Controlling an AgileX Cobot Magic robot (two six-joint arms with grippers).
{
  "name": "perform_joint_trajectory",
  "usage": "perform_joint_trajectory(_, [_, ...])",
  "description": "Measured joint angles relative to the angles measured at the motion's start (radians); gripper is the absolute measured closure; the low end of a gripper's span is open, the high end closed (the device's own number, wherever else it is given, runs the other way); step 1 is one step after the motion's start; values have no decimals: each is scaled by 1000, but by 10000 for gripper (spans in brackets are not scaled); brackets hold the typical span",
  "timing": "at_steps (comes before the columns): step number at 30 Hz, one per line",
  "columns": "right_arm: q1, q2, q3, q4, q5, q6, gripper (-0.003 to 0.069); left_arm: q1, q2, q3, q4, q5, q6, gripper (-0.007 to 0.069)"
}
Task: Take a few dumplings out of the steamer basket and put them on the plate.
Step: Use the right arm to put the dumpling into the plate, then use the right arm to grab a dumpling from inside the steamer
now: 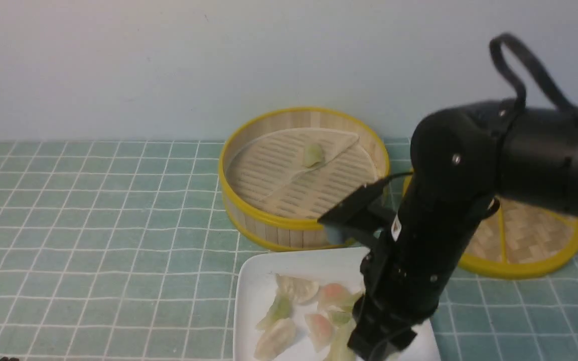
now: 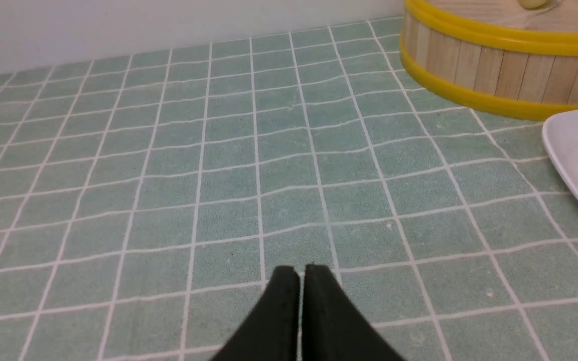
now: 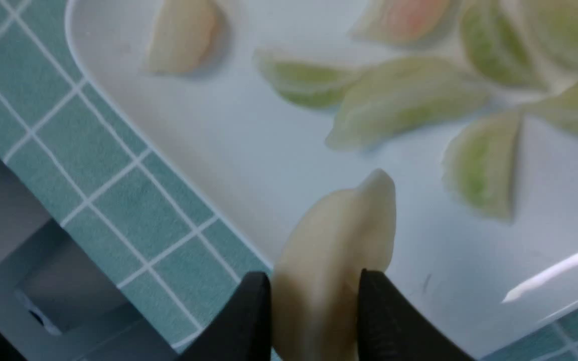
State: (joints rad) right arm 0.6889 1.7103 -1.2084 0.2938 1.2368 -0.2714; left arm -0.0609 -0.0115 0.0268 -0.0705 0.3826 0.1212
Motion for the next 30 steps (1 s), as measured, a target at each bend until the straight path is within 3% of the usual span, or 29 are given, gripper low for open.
perform_joint_trajectory(7, [11,30,40,-7,-62,48,438,0,0,0,0,0,0,631])
perform_joint_trajectory(11, [11,45,40,-7,-103,48,351,0,0,0,0,0,0,631])
perform_joint_trajectory(13, [11,49,40,-7,-116,49,256,0,0,0,0,0,0,631])
perform_joint_trajectory(16, [11,52,19,-26,-110,49,171,0,0,0,0,0,0,631])
perform_joint_trajectory(19, [11,54,-73,-127,-111,95,135,0,0,0,0,0,0,631])
perform_joint_trajectory(24, [-28,80,-337,-331,-171,234,139,0,0,0,0,0,0,631])
perform_joint_trajectory(30, [-137,298,-782,-303,-78,286,150,0,0,0,0,0,0,631])
